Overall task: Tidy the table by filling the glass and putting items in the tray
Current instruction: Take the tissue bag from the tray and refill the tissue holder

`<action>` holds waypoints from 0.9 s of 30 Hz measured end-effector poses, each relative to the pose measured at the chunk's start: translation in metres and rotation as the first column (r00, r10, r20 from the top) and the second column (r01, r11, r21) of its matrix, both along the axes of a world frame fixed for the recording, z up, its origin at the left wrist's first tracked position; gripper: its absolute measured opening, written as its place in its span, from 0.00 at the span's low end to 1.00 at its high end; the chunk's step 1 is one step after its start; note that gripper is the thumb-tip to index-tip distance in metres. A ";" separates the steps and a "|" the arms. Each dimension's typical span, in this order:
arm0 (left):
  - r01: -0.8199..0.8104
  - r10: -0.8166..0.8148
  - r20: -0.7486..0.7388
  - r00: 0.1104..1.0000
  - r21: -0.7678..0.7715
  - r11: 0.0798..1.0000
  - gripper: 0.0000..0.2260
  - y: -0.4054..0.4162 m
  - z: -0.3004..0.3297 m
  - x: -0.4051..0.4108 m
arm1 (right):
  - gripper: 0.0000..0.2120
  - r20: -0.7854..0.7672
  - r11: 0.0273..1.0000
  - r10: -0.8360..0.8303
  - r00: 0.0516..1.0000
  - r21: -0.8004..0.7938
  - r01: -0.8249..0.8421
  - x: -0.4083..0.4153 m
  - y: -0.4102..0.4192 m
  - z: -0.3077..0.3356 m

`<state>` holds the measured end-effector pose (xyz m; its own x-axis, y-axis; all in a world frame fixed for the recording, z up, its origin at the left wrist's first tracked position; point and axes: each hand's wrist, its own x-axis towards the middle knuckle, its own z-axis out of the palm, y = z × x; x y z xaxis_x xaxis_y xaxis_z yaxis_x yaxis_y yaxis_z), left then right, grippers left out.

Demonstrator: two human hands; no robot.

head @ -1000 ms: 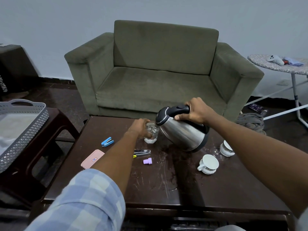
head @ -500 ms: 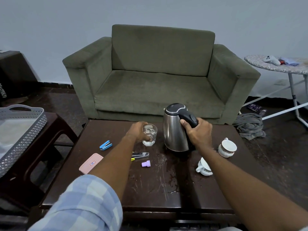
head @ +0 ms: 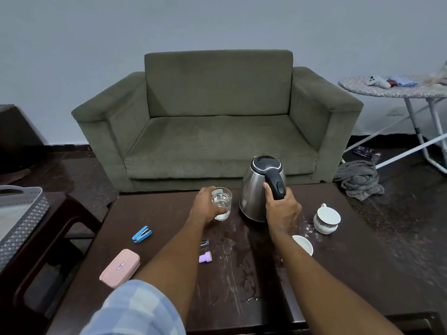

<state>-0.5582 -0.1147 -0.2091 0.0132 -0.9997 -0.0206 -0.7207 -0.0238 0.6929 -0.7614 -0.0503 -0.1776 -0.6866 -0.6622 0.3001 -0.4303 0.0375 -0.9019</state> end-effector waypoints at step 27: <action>-0.377 0.420 0.115 0.900 -0.277 0.884 0.36 0.079 0.128 0.354 | 0.31 -0.357 0.816 0.490 0.795 -0.132 -0.562 0.314 -0.019 0.109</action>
<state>-0.2039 -0.0354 -0.0808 0.3929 -0.8823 0.2592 -0.7909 -0.1803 0.5848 -0.4474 -0.0693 -0.0682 -0.1056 -0.7854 0.6099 -0.5681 -0.4557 -0.6853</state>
